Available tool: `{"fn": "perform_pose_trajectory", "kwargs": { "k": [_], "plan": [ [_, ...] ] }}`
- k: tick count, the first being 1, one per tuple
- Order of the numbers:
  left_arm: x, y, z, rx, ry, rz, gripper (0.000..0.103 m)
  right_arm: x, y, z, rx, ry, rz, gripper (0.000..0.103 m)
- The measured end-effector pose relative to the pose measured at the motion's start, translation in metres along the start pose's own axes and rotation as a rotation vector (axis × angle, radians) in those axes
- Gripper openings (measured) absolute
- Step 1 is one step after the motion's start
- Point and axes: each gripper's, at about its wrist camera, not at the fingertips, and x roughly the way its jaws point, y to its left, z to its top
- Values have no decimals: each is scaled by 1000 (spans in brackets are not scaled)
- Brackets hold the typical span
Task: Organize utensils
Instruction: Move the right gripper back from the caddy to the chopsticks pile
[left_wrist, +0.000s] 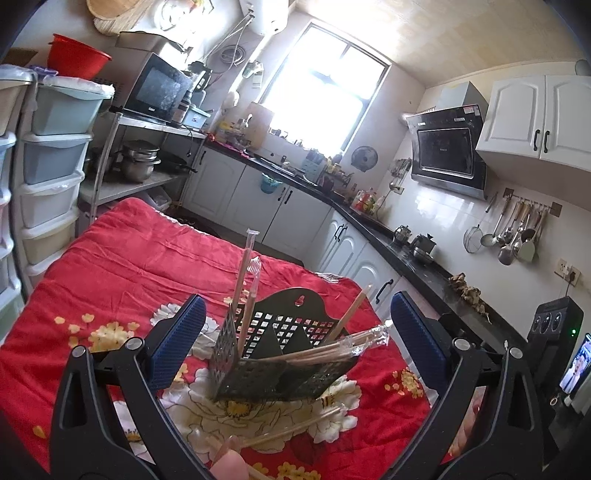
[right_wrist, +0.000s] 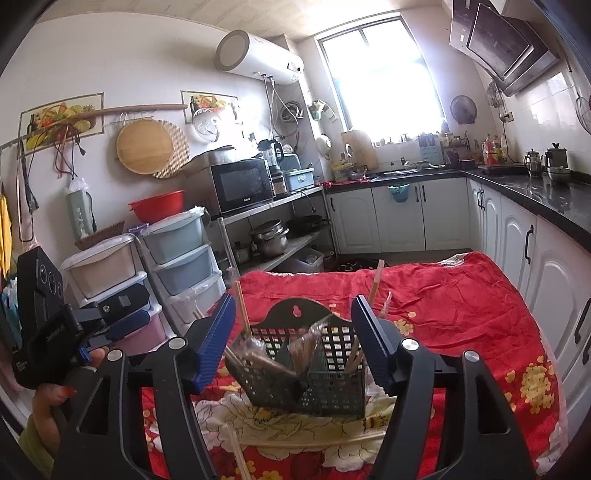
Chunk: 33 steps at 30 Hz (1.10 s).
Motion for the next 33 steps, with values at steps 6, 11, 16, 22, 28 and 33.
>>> {"fn": "perform_pose_trajectory", "kwargs": {
  "k": [6, 11, 16, 22, 28, 33],
  "plan": [
    [-3, 1, -7, -1, 6, 2, 92, -4, 0, -8, -3, 16, 2, 65],
    [-4, 5, -13, -5, 23, 11, 92, -4, 1, -17, -18, 35, 0, 67],
    [-4, 12, -23, -16, 48, 23, 92, -2, 1, -27, -20, 65, -2, 67],
    [-4, 24, -34, -42, 77, 45, 92, 3, -2, -41, -17, 108, -3, 69],
    [-5, 33, -43, -63, 105, 70, 92, 5, -3, -53, -10, 146, -4, 69],
    [-1, 42, -53, -76, 143, 92, 92, 9, -6, -59, -3, 176, -12, 70]
  ]
}}
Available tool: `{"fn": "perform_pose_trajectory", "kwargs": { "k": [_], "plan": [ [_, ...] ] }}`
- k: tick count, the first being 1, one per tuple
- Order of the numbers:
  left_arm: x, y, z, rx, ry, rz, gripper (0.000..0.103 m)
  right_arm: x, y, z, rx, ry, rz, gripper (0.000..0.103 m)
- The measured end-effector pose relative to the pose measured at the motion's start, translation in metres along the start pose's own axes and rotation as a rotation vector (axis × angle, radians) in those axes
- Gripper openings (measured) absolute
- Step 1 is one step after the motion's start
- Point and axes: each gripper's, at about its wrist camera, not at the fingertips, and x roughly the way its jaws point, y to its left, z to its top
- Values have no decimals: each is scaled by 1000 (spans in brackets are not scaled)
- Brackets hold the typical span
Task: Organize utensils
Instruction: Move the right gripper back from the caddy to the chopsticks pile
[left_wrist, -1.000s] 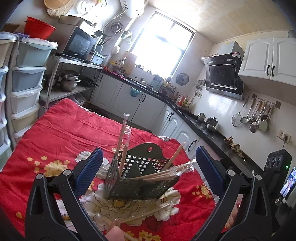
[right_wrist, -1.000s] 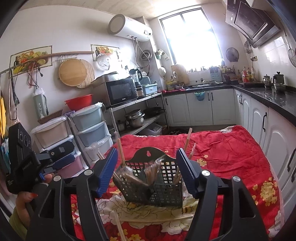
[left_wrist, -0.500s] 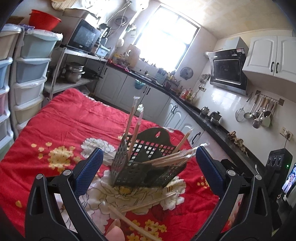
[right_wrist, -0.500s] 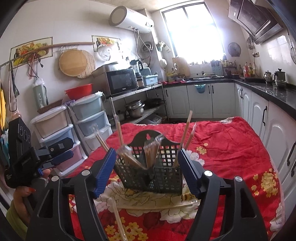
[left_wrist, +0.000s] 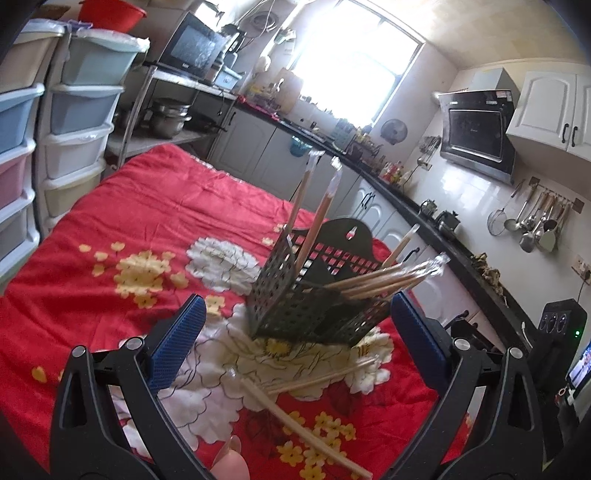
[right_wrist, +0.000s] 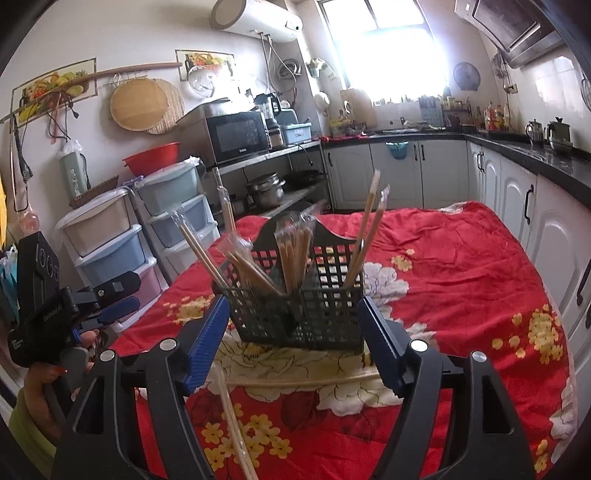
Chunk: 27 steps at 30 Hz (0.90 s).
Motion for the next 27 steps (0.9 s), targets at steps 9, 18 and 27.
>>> {"fn": "perform_pose_trajectory", "kwargs": {
  "k": [9, 18, 27],
  "plan": [
    [10, 8, -14, -3, 57, 26, 92, 6, -9, -10, 6, 40, -23, 70],
    [22, 13, -26, -12, 116, 35, 92, 15, -20, -19, 24, 85, -46, 70],
    [36, 18, -39, -16, 197, 33, 92, 30, -36, -28, 50, 153, -85, 70]
  ]
}}
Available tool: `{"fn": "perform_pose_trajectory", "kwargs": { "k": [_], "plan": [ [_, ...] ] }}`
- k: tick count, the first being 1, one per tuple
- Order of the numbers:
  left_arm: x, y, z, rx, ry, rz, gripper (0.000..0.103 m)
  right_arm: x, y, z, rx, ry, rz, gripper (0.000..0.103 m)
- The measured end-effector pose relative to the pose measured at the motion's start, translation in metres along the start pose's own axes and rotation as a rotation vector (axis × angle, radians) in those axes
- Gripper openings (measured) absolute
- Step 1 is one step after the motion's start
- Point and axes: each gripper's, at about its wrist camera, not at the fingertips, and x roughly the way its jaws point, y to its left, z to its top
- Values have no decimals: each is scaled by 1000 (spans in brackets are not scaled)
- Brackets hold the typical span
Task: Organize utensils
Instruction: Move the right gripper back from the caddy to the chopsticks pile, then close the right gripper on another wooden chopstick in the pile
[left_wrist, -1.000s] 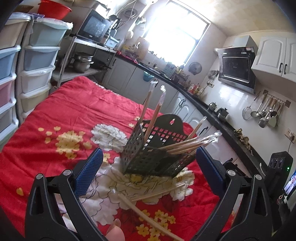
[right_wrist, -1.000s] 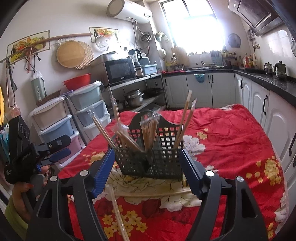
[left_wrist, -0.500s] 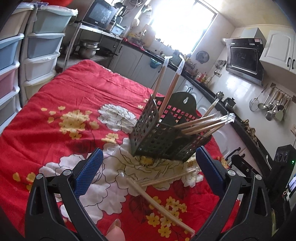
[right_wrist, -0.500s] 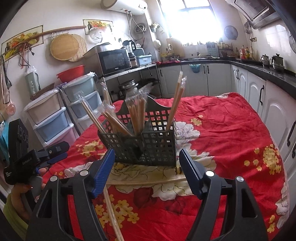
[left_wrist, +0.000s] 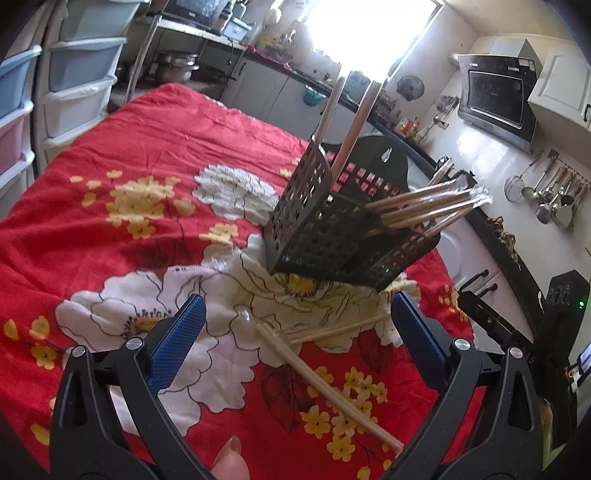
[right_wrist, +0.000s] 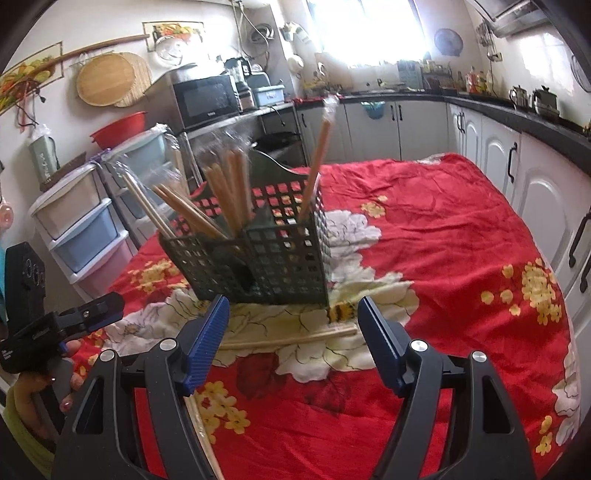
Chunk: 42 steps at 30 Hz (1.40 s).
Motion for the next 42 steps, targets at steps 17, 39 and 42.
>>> {"fn": "perform_pose_trajectory", "kwargs": {
  "k": [17, 39, 42],
  "plan": [
    [33, 32, -14, -151, 147, -66, 56, 51, -40, -10, 73, 128, -66, 69],
    [56, 46, -11, -217, 162, -73, 33, 95, -75, -18, 213, 208, -50, 7],
    [59, 47, -11, -217, 167, -60, 25, 92, -78, -19, 224, 197, -53, 4]
  ]
}}
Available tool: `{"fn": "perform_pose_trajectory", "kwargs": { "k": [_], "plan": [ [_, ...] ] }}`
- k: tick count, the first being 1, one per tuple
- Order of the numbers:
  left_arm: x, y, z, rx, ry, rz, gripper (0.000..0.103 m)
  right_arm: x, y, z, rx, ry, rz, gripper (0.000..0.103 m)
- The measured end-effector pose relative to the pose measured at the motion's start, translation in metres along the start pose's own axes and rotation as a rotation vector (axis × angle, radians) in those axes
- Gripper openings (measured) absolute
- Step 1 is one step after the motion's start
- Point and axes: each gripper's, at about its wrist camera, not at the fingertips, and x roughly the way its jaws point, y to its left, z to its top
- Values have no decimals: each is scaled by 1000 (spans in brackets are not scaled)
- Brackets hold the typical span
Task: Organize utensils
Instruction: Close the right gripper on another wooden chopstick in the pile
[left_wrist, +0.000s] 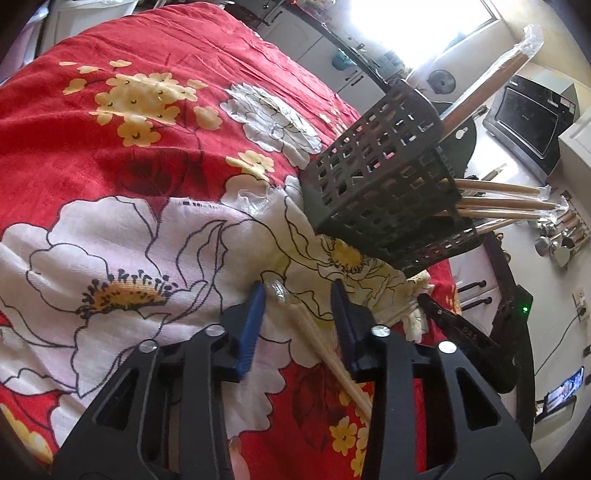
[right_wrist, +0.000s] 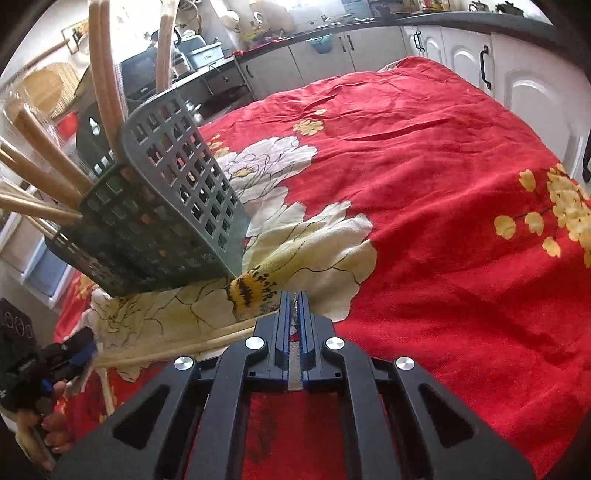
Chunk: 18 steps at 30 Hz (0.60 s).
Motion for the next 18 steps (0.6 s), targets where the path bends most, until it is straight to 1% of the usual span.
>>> {"fn": "perform_pose_trajectory", "kwargs": {
  "k": [3, 4, 6, 9, 12, 14, 18],
  "plan": [
    [1, 2, 1, -2, 1, 12, 18, -5, -2, -1, 14, -16, 11, 2],
    [1, 3, 1, -1, 0, 17, 18, -8, -3, -1, 15, -25, 11, 2],
    [0, 5, 0, 1, 1, 25, 13, -13, -2, -1, 16, -44, 15, 2],
    [-1, 7, -1, 1, 9, 17, 6, -25, 3, -2, 7, -75, 21, 2],
    [-2, 5, -4, 14, 9, 15, 4, -39, 8, -1, -5, -107, 26, 2],
    [-4, 0, -6, 31, 4, 13, 3, -48, 10, -1, -4, -124, 45, 2],
    [-15, -12, -7, 76, -24, -4, 3, -67, 21, -1, -30, -160, 70, 2]
  ]
}}
